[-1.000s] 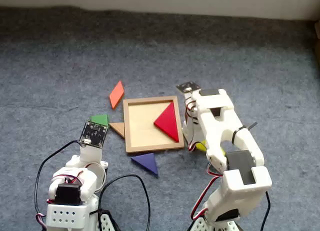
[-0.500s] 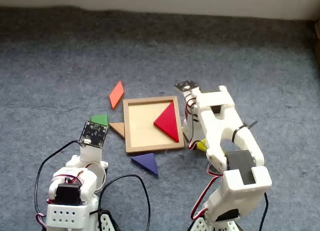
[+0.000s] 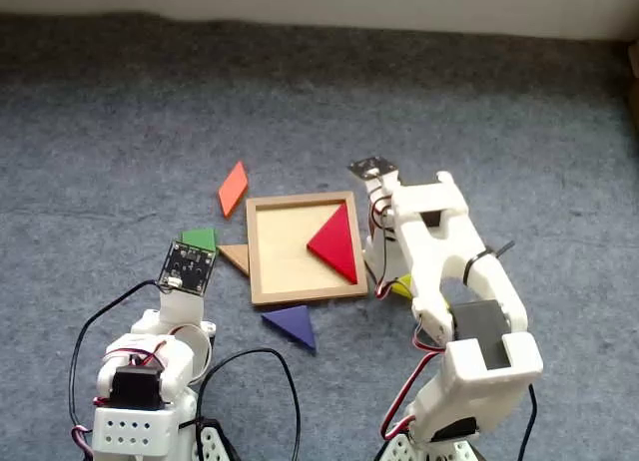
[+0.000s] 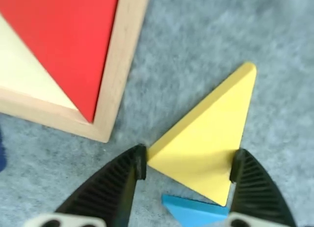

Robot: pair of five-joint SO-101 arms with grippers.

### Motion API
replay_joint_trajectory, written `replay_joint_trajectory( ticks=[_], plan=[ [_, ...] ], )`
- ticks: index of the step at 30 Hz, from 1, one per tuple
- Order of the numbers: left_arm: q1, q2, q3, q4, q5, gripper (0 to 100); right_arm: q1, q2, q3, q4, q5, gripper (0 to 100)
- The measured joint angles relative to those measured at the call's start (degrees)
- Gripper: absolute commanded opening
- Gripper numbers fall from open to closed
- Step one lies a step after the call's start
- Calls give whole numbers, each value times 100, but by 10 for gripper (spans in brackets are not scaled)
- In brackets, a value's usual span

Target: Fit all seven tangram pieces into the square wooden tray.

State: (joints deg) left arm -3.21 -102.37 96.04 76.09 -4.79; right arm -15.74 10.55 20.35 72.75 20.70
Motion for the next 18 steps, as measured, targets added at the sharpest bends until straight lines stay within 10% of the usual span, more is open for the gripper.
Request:
replay_joint_trajectory(
  ticks=[18],
  plan=[
    [0,0,0,0,0,5,-9,624,-79,-44,9,262]
  ],
)
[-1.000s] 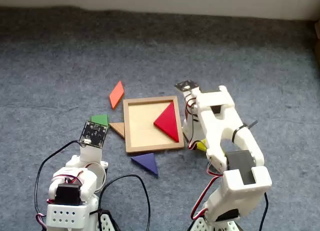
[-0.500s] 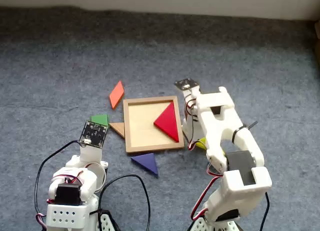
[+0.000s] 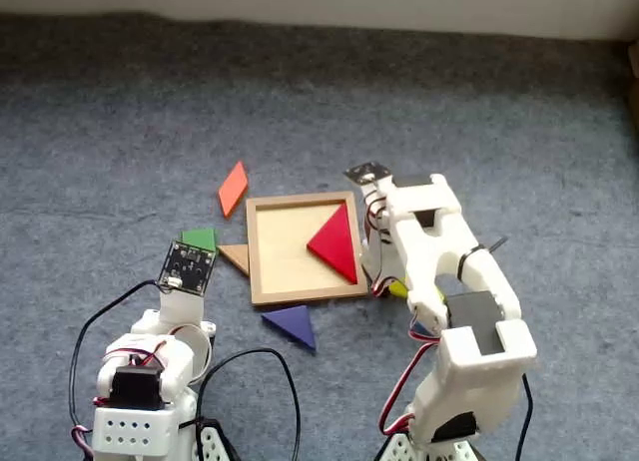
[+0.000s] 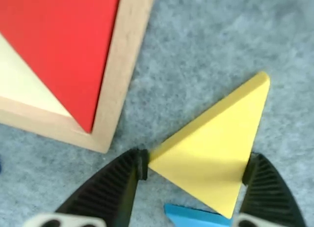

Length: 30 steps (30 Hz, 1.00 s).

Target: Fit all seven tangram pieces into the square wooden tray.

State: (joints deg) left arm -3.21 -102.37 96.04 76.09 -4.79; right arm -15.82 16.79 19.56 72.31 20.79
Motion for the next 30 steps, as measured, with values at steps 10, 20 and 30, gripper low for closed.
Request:
replay_joint_trajectory(
  ticks=[10,20,30],
  plan=[
    [0,0,0,0,0,5,70,114,-255,97,-9,118],
    [0,0,0,0,0,5,53,-703,-158,105,-9,118],
    [0,0,0,0,0,5,-264,-1160,-158,141,0,118]
  ],
)
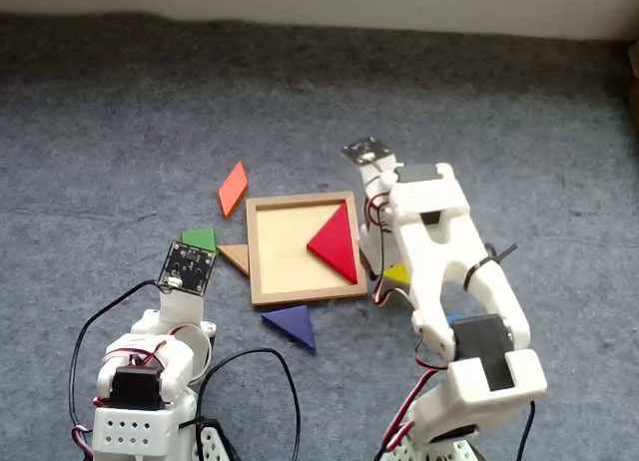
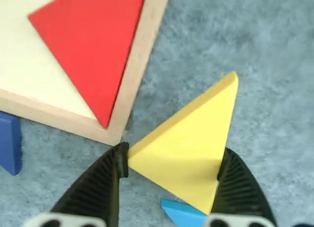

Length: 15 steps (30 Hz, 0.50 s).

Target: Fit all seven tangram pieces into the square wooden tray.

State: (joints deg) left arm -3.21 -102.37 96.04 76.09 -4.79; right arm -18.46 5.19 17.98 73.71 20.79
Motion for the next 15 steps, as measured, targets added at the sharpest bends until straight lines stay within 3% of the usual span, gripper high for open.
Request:
replay_joint_trajectory(
  ticks=[8,15],
  plan=[
    [0,0,0,0,0,5,-923,0,0,-580,1257,117],
    [0,0,0,0,0,5,-1319,0,0,-1389,2145,117]
  ],
)
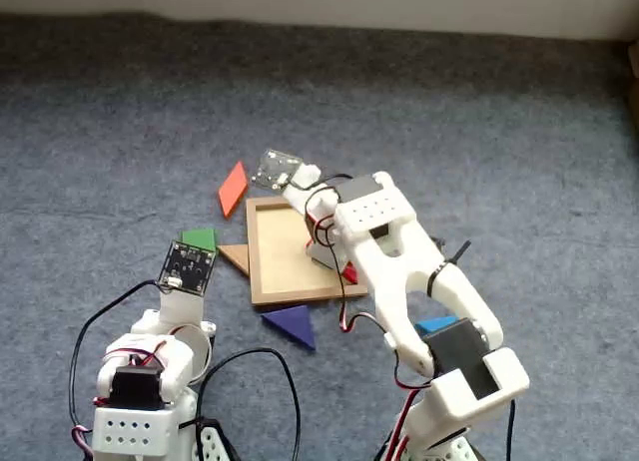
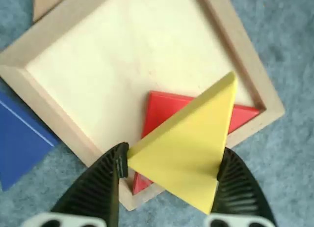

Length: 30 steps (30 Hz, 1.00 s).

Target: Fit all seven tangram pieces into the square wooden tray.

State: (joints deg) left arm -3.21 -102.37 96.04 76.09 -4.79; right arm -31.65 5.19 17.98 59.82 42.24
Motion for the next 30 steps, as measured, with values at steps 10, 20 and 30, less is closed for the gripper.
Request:
replay_joint_trajectory(
  ticks=[10,20,30],
  plan=[
    [0,0,0,0,0,5,-387,0,0,-712,607,193],
    [0,0,0,0,0,5,-413,0,0,-756,325,311],
    [0,0,0,0,0,5,-659,0,0,-580,299,112]
  ],
)
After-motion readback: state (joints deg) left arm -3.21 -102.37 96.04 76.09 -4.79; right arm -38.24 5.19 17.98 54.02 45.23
